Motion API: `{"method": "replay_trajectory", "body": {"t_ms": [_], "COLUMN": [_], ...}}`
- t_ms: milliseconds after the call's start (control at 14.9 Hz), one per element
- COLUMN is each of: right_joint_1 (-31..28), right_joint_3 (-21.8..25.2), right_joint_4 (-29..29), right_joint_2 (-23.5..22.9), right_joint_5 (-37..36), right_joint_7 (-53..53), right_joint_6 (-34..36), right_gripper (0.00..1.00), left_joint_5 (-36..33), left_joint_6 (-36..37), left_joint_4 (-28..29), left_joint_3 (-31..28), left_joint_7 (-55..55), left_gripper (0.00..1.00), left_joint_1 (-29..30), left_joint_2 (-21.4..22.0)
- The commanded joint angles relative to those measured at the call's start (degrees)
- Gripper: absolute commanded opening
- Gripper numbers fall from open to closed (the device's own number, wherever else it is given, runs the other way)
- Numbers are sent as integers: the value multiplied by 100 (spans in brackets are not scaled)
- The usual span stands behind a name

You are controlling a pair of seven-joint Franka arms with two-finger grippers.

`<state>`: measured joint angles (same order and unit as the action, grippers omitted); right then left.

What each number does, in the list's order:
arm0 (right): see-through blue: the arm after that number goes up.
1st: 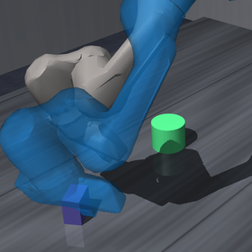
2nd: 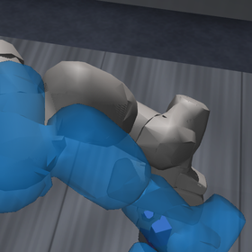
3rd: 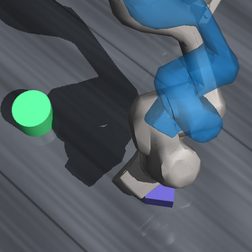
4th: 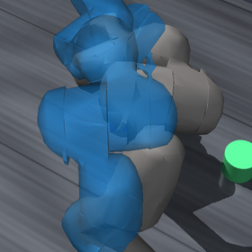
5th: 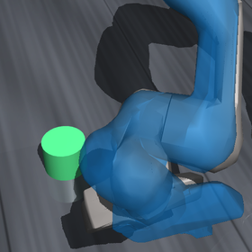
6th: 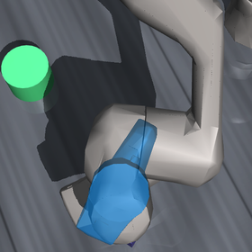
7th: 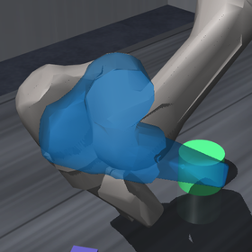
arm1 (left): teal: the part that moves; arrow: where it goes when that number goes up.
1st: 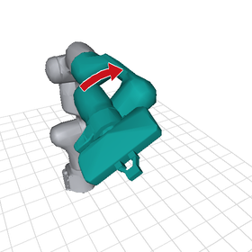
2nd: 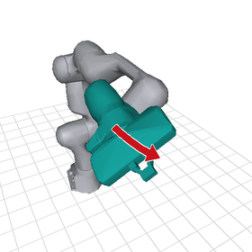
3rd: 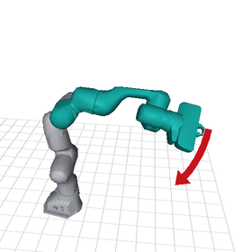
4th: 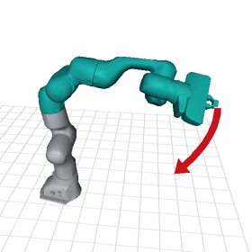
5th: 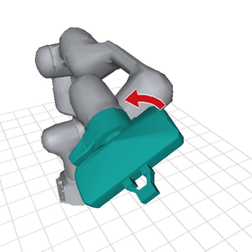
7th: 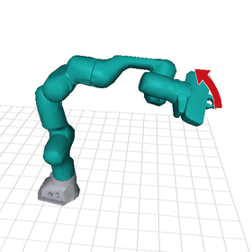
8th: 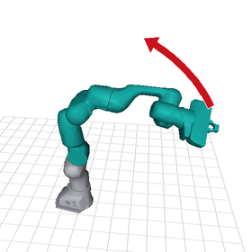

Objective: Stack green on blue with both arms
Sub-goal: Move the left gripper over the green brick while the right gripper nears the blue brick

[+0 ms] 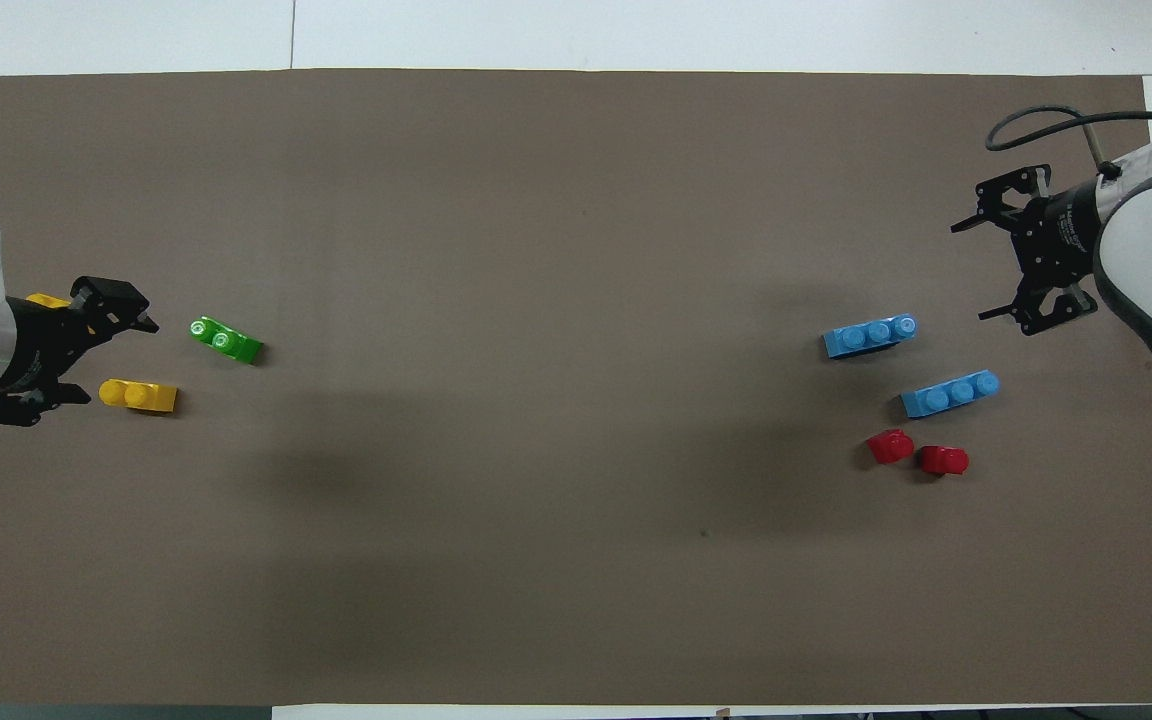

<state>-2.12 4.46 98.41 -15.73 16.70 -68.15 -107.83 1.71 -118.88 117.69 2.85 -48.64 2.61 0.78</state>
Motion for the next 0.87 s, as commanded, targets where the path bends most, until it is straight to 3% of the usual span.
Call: {"method": "replay_trajectory", "body": {"t_ms": [0,268,805], "right_joint_1": [-61,-52,-122], "right_joint_3": [-33,-24,-24], "right_joint_4": [213,634,881], "right_joint_2": [-62,-18,-97], "right_joint_5": [132,369,817], "right_joint_7": [213,916,522], "right_joint_6": [-133,-195,-888], "right_gripper": [99,99,99], "left_joint_5": [58,67,67], "left_joint_6": [-310,-347,-847], "left_joint_4": [-35,-298,-370], "left_joint_3": [22,22,22], "left_joint_7": [-330,-531,-998], "left_gripper": [100,100,100], "left_joint_1": [46,37,55], "left_joint_2": [-271,-780,-1177]}}
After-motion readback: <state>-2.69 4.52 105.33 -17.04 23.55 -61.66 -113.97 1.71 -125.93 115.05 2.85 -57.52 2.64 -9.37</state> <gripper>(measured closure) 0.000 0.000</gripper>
